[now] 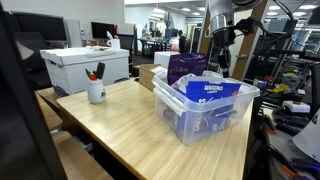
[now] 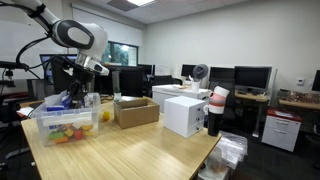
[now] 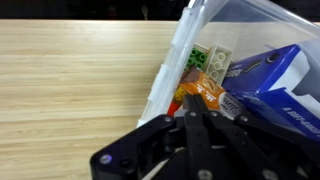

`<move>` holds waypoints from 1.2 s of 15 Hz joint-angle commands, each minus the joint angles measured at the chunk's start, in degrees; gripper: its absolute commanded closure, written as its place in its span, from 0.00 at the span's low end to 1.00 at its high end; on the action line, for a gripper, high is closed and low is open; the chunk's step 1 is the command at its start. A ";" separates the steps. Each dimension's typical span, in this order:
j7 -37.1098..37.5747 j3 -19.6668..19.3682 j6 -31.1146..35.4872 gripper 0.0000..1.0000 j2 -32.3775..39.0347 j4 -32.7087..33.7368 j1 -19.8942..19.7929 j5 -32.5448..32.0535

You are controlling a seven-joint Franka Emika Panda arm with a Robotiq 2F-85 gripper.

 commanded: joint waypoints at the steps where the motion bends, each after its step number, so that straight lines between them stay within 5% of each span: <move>1: -1.06 0.46 3.47 0.98 0.85 -1.16 -1.38 -4.68; 13: 3.81 1.23 17.19 0.98 5.01 -0.12 -1.40 -14.16; 18: 12.25 3.09 27.74 0.98 8.27 0.05 -1.25 -18.24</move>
